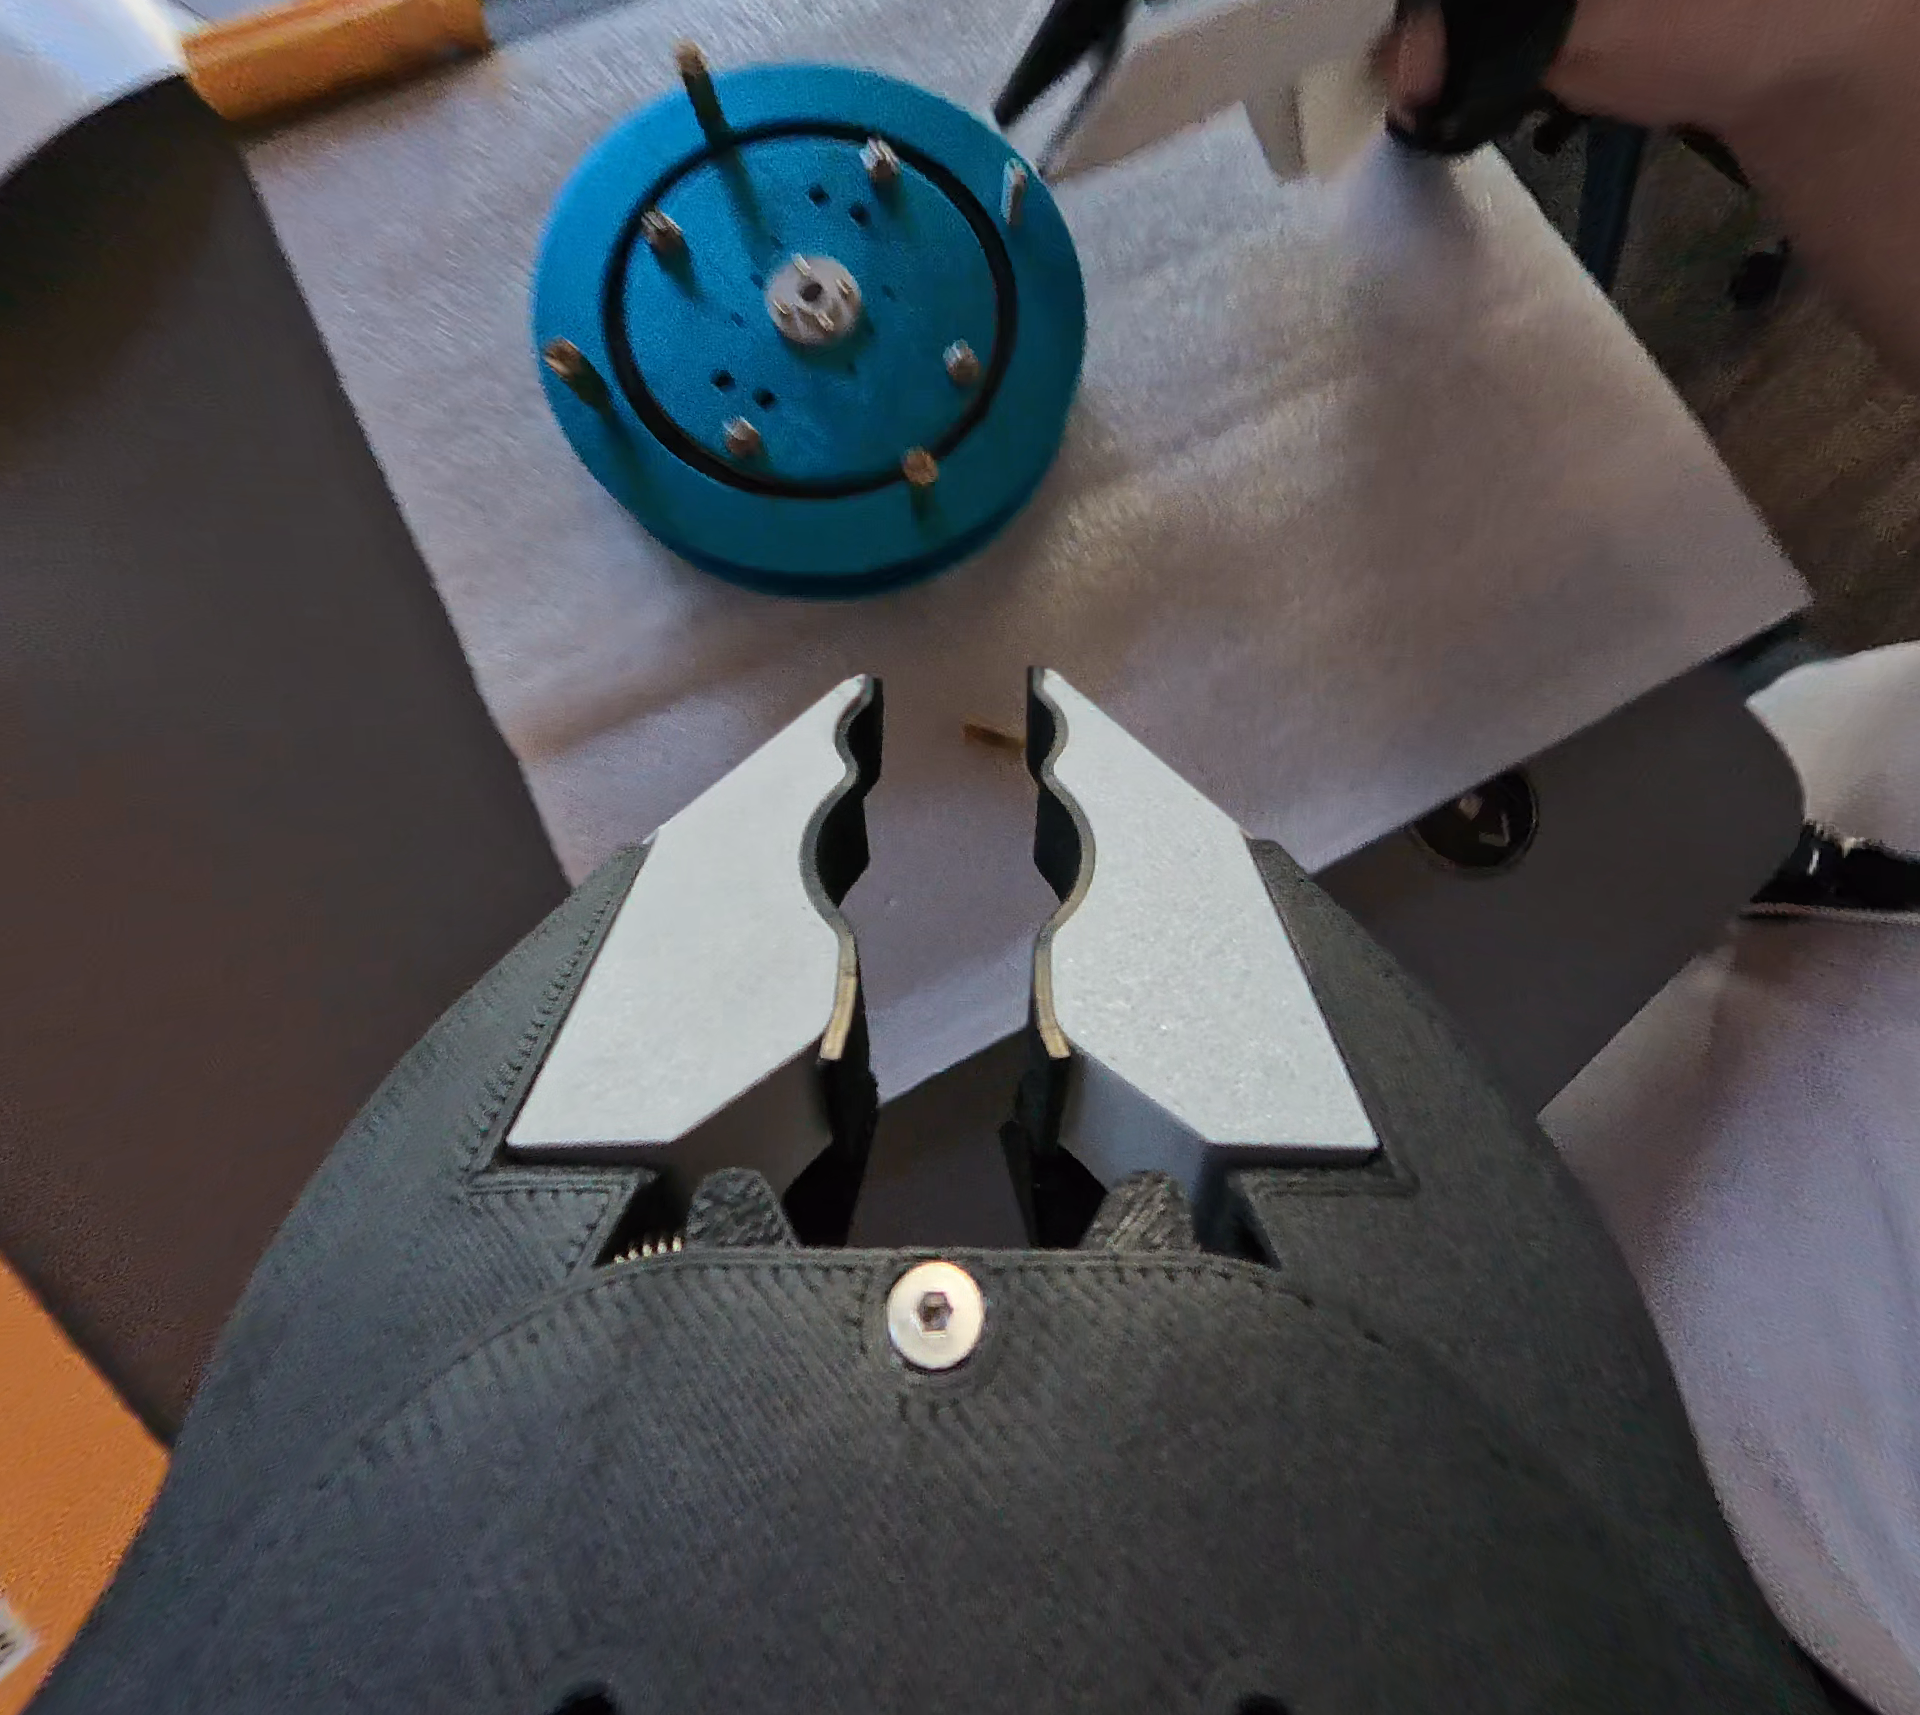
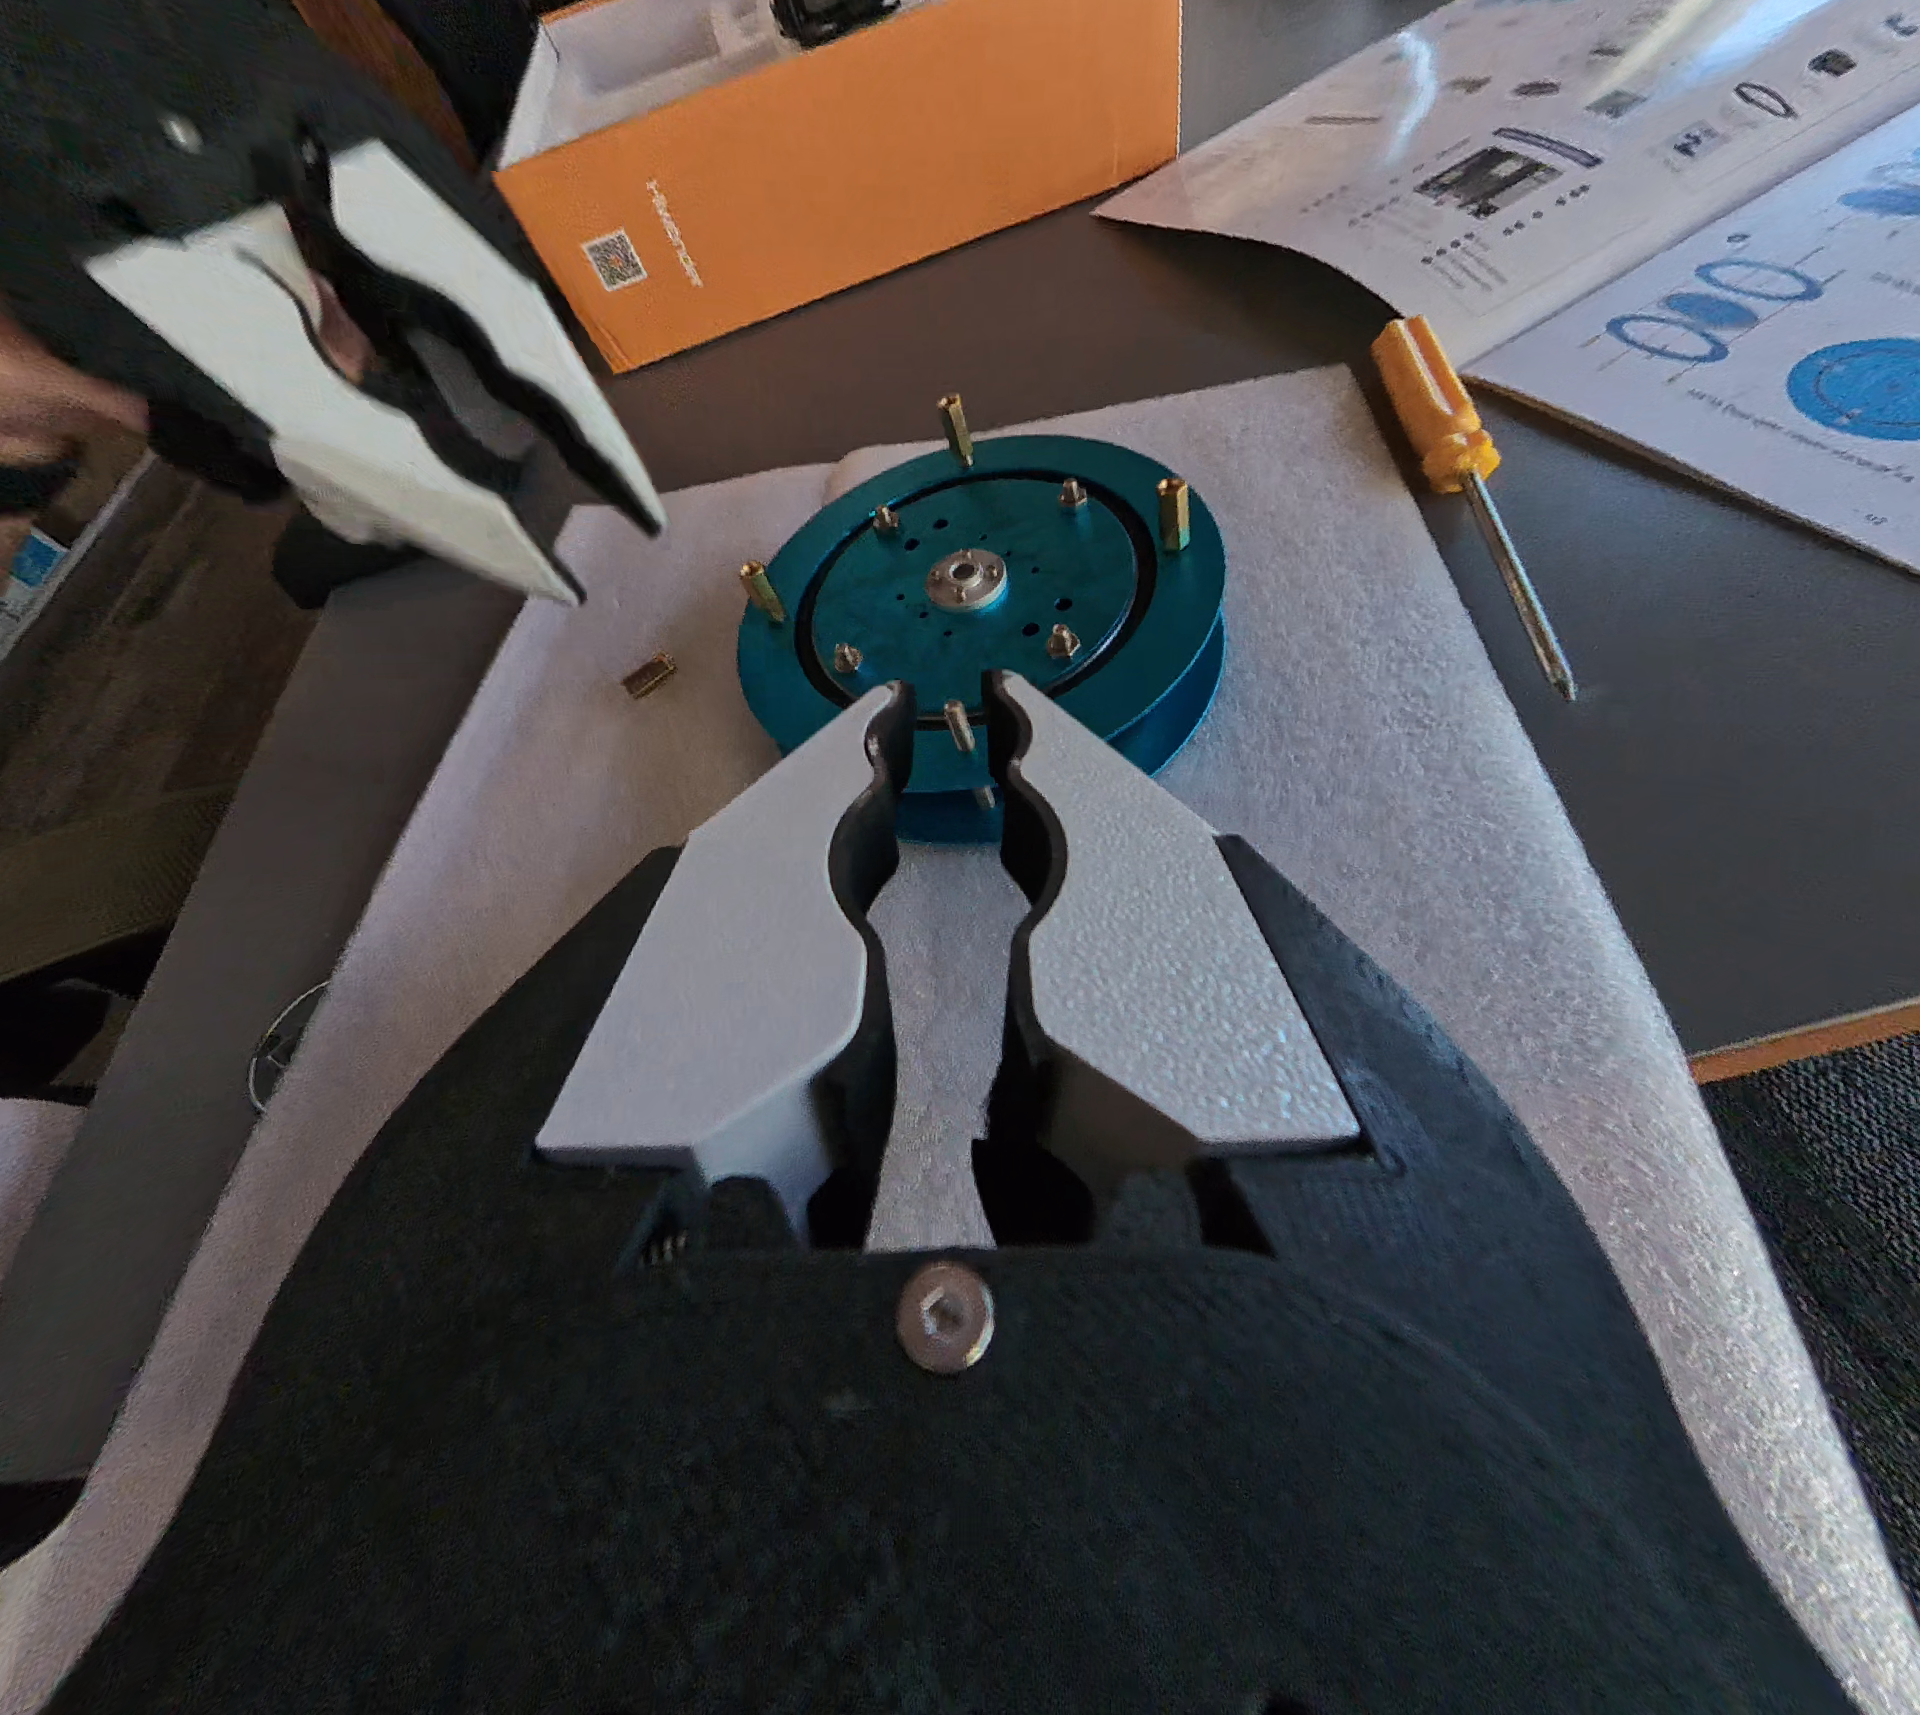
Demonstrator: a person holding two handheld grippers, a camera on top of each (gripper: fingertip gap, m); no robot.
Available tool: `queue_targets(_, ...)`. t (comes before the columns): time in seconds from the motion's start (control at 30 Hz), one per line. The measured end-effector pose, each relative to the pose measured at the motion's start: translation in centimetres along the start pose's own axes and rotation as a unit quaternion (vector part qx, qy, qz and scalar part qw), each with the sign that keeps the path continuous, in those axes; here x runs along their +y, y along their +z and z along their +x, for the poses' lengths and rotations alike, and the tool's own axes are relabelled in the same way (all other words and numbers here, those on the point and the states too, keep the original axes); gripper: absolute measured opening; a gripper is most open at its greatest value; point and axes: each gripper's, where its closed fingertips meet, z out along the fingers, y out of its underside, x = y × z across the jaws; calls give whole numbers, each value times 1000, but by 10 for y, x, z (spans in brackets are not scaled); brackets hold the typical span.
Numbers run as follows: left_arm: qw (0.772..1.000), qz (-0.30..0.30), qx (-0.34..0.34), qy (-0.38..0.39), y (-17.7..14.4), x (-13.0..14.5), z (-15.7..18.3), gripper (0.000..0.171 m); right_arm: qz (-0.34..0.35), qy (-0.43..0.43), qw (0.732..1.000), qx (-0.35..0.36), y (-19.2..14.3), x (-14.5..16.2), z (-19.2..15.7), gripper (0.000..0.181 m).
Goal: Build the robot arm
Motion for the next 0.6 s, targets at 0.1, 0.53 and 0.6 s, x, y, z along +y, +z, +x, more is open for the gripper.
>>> queue_targets(0.1, 1000, -7, 2, 22, 9, 18, 7, 30, -6, 1, 1000, -1, -2, 2, 1, 11)
queue_targets(0.53, 996, -25, 14, 80, 27, 29, 8, 19, -6, 14, 1000, 21, -26, 12, 2, 12)
queue_targets(0.6, 996, -22, 5, 88, 27, 29, 6, 15, -3, 13, 1000, 17, -27, 12, -3, 11)
